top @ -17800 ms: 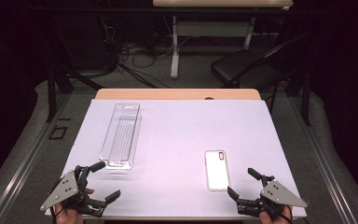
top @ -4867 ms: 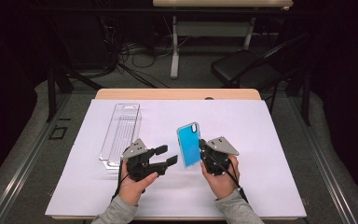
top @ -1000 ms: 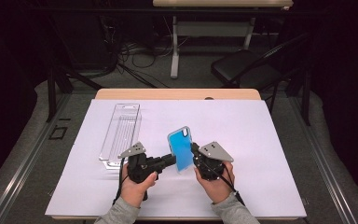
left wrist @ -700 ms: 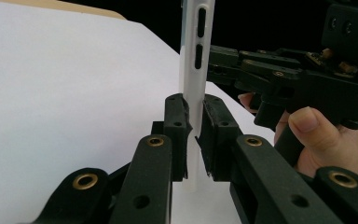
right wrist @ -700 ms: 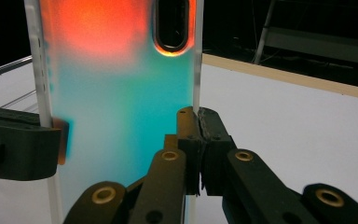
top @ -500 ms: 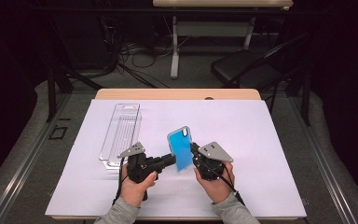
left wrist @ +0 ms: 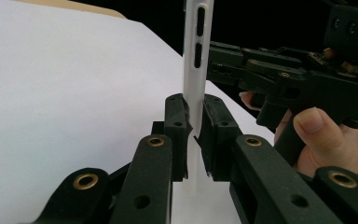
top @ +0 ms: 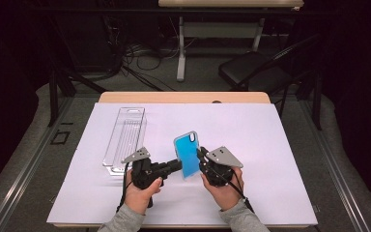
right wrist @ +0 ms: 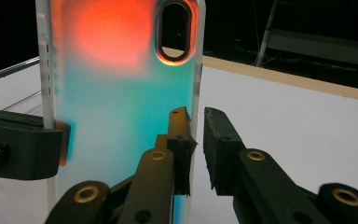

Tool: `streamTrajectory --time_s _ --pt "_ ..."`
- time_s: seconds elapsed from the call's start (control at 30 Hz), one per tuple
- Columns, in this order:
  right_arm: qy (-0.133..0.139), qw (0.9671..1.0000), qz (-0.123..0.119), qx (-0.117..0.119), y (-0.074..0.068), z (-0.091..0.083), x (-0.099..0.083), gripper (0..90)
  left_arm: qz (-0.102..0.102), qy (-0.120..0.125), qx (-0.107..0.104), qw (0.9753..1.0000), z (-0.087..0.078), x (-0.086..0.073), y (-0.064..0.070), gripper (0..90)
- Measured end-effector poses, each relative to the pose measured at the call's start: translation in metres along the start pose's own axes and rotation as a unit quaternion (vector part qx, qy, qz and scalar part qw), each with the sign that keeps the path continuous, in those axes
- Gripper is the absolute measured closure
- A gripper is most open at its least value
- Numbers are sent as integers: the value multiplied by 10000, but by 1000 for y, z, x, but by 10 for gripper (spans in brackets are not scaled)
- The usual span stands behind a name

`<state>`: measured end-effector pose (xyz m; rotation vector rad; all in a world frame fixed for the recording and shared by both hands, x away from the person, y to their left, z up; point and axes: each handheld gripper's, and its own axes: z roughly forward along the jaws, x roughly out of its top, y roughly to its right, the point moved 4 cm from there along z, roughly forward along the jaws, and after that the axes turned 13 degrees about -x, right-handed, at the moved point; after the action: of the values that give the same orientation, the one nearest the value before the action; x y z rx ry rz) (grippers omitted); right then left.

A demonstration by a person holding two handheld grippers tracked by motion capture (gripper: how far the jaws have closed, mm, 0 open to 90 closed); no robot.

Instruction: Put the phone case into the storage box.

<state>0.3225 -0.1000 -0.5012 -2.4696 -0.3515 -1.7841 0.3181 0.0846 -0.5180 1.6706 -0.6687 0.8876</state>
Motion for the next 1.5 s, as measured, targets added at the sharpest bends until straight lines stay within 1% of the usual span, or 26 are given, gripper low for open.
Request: streamTrajectory --time_s 0.17,0.23,0.37,0.5,0.63,0.7,0.73,0.77,0.83,0.9,1.0,1.1,1.17,1.27,1.3,1.4,1.47,1.5 --pt "8 10000 -23 31 0 -1 0 792 -39 27 11 10000 -1 0 -1 818" --pt "15 10000 -83 47 0 -1 0 783 -59 30 21 10000 -1 0 -2 819" --pt "43 9999 -96 98 -1 -1 1 769 -59 43 23 10000 -3 1 -4 819" --pt "89 9998 -53 147 0 -2 3 725 -77 77 26 9999 -4 2 -4 819" --pt "32 9996 26 261 1 -3 6 663 -74 111 41 9999 -7 4 -6 819" --pt "-4 9995 -23 328 2 -2 8 618 -39 122 68 9999 -9 5 -7 819" --pt "-47 9994 -70 331 3 -2 9 606 -30 113 80 9999 -10 5 -7 819" --pt "-65 9994 -48 329 4 -1 9 604 -40 141 95 9998 -11 6 -8 819" --pt "-74 9991 20 427 5 -2 10 589 -27 168 106 9998 -13 8 -9 819" --pt "-61 9983 18 581 5 -2 11 565 -15 171 123 9998 -16 9 -10 819" --pt "-6 9971 -65 758 5 -2 13 521 -6 217 138 9997 -19 11 -11 819" --pt "86 9962 -140 853 5 -3 14 517 -4 235 165 9996 -22 13 -12 819" --pt "136 9953 -125 949 4 -4 15 517 22 240 170 9996 -24 14 -13 819" --pt "191 9944 -102 1030 4 -4 17 524 48 246 190 9995 -26 15 -13 819" --pt "189 9941 -56 1066 4 -4 17 532 48 257 193 9995 -27 15 -14 819" --pt "143 9938 -17 1104 6 -3 17 548 32 269 187 9995 -29 16 -14 819" --pt "71 9938 -11 1108 7 -3 17 560 30 271 189 9994 -29 16 -14 819" --pt "-8 9934 -16 1144 7 -2 16 568 43 270 194 9994 -29 16 -14 819"
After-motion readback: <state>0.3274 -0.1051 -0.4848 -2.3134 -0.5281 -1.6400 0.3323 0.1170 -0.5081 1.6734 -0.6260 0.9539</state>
